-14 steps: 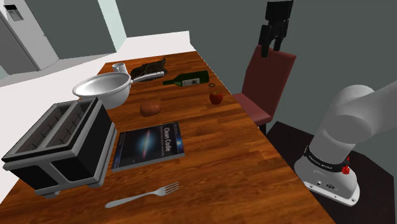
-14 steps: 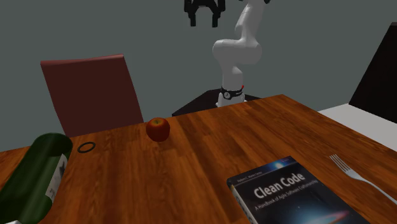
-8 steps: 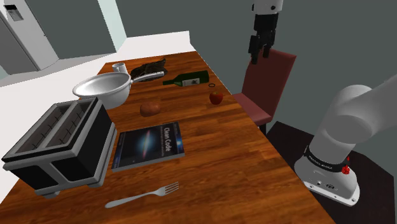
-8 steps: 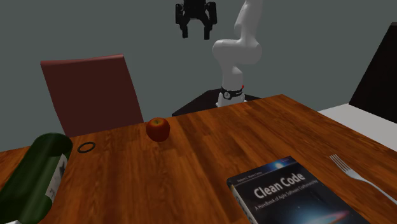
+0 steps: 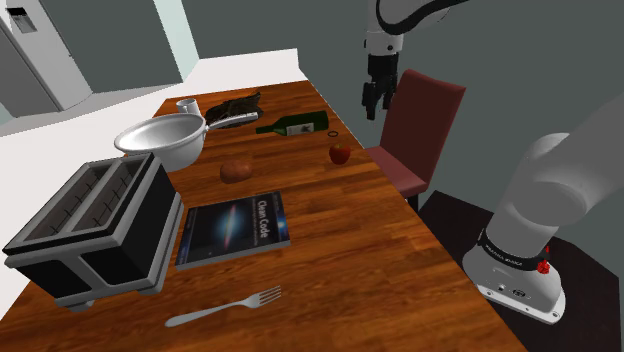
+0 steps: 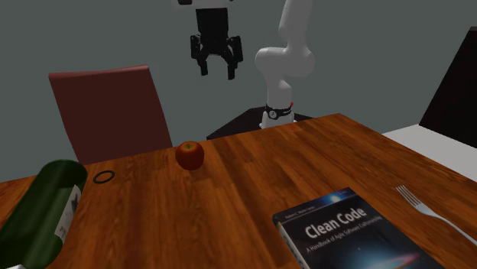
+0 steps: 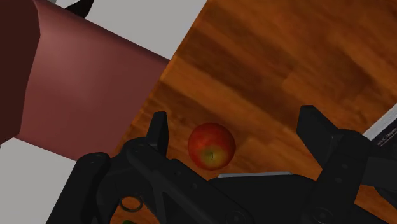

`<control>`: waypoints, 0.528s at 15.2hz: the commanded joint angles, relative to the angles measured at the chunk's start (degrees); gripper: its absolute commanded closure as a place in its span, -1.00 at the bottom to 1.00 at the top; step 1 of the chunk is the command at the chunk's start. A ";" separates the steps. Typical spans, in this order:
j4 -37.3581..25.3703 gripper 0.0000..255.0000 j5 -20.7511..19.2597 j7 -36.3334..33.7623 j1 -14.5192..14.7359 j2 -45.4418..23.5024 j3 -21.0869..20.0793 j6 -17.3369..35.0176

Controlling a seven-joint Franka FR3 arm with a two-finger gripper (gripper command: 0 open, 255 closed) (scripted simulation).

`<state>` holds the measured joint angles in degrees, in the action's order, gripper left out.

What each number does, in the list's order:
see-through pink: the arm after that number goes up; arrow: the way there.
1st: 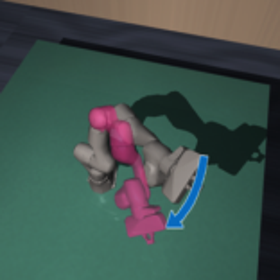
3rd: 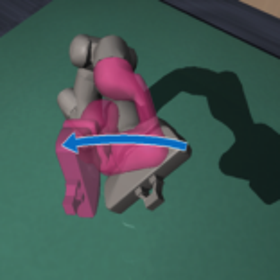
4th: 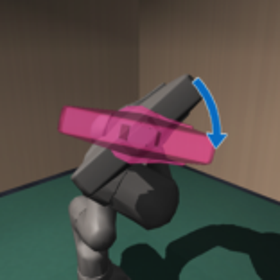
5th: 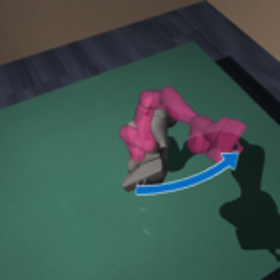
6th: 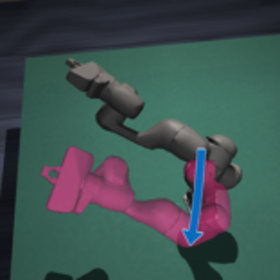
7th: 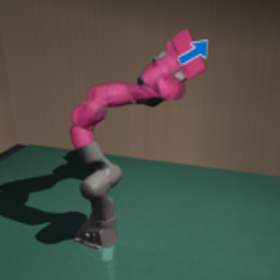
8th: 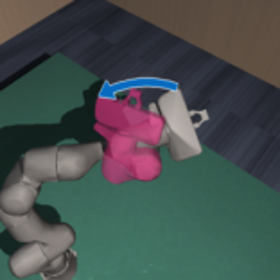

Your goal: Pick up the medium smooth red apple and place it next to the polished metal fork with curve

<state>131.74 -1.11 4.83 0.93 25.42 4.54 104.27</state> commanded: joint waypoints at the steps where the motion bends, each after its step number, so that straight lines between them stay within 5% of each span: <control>1: -1.07 -1.00 0.18 1.18 0.33 -3.82 0.32 2.64; 8: -6.76 -1.00 1.48 5.48 1.28 -18.57 1.10 11.06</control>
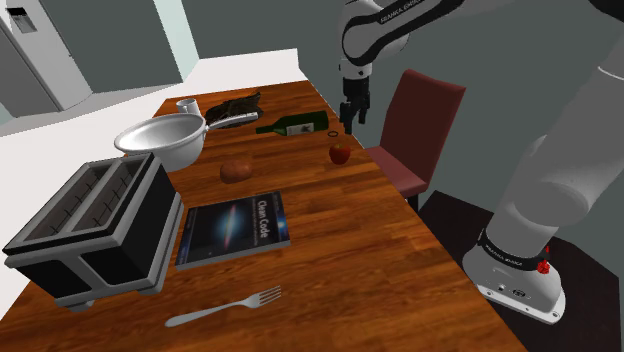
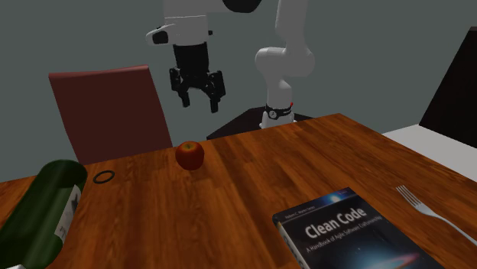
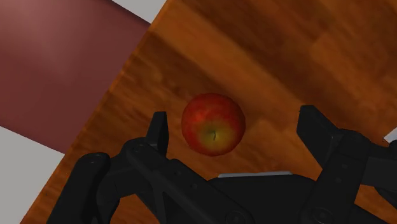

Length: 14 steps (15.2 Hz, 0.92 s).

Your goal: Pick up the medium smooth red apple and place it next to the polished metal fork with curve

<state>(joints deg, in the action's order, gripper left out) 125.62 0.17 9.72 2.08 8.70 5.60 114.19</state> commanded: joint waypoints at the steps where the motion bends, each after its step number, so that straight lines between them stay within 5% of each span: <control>1: -1.75 -1.00 0.45 1.21 0.21 -4.01 0.07 2.10; 8: -11.57 -1.00 2.29 5.28 0.43 -19.38 -0.37 6.97; 14: -9.70 -1.00 2.55 5.47 0.40 -21.08 -0.48 10.53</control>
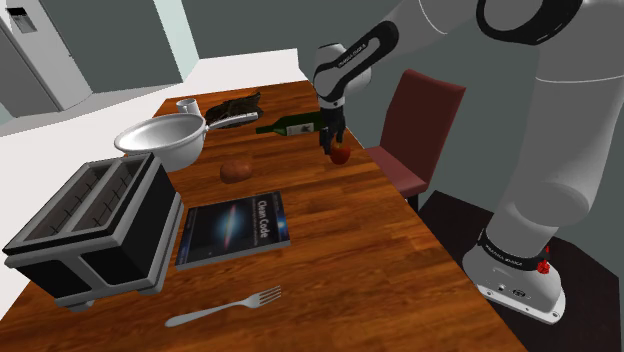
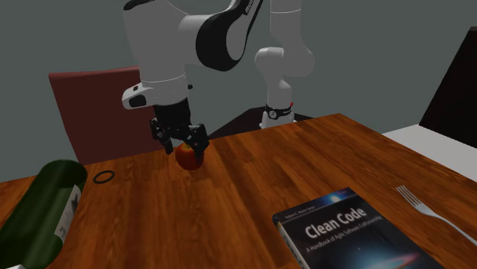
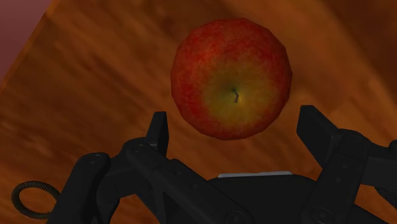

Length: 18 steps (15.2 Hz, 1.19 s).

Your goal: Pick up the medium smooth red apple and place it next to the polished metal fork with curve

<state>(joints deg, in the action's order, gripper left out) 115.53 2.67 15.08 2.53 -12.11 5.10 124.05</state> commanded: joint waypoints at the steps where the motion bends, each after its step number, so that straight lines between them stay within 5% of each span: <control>1: 0.73 -1.00 0.11 0.15 -0.05 -0.63 -0.01 1.38; 10: 1.25 -1.00 0.20 0.21 -0.05 -1.22 -0.04 2.47; 11: 1.25 1.00 0.20 0.21 -0.05 -1.22 -0.04 2.47; 18: 1.26 1.00 0.20 0.23 -0.06 -1.21 -0.03 2.48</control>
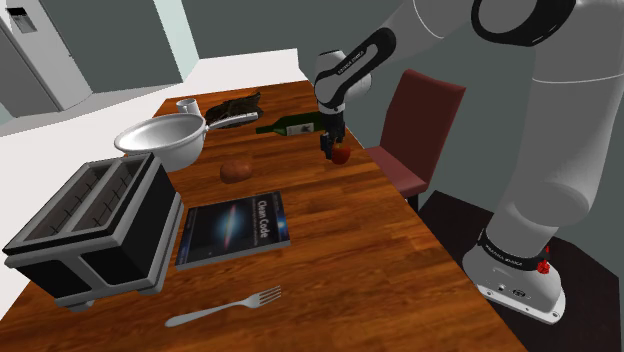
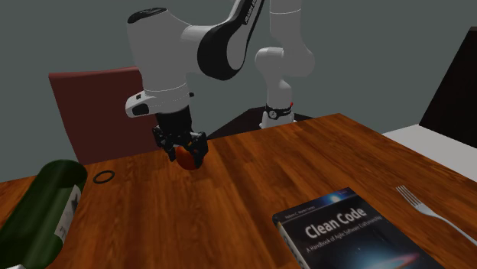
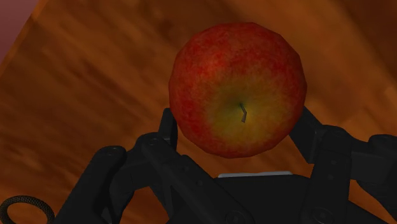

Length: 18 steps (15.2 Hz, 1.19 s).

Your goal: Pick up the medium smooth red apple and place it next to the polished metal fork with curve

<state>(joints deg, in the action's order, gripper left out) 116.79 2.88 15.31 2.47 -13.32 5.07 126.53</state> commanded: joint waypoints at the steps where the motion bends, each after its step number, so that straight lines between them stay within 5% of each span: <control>1: 0.01 1.00 0.00 0.00 0.00 0.00 0.00 0.00; 18: -5.54 1.00 -0.84 -0.74 0.14 5.65 0.18 -11.16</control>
<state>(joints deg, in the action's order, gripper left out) 111.62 2.09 14.58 2.61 -8.03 5.22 116.13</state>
